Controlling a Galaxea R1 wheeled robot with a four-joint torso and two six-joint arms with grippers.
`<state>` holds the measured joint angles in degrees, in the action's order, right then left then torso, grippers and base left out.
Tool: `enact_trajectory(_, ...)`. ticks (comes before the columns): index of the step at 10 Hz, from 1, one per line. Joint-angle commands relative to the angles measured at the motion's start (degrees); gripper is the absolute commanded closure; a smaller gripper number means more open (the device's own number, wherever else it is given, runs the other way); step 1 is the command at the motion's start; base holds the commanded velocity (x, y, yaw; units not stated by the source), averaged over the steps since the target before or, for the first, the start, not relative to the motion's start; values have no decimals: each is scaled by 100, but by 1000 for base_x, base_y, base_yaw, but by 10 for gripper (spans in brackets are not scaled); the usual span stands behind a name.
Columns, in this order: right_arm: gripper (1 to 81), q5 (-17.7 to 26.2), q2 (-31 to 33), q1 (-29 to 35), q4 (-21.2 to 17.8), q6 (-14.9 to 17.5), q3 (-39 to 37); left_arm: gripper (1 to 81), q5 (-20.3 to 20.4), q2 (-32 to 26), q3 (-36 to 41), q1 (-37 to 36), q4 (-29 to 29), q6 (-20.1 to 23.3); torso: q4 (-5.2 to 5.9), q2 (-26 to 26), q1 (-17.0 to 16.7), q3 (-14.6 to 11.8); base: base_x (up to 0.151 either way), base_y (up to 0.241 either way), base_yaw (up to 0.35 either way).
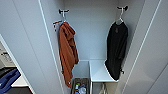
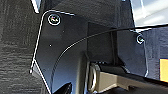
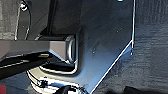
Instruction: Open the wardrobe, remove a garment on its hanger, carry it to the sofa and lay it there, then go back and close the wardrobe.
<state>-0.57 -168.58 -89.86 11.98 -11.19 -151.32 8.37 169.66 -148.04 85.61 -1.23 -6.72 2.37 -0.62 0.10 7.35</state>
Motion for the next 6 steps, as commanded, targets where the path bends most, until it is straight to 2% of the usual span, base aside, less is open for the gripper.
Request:
enact_trajectory(1,10,637,243,498,-1901,1295,253,10,-319,-37,56,-163,-70,13,0,0,0,0,0,0,0)
enact_trajectory(2,10,655,219,507,-1814,1338,323,10,-319,-45,30,-163,-79,21,0,0,0,0,0,0,0)
enact_trajectory(4,10,743,-106,569,-1805,1338,-52,10,-310,-37,38,-163,-376,21,0,0,0,0,0,0,0)
enact_trajectory(6,10,499,-179,438,-1814,1383,-178,10,-310,-45,38,-163,-395,13,0,0,0,0,0,0,0)
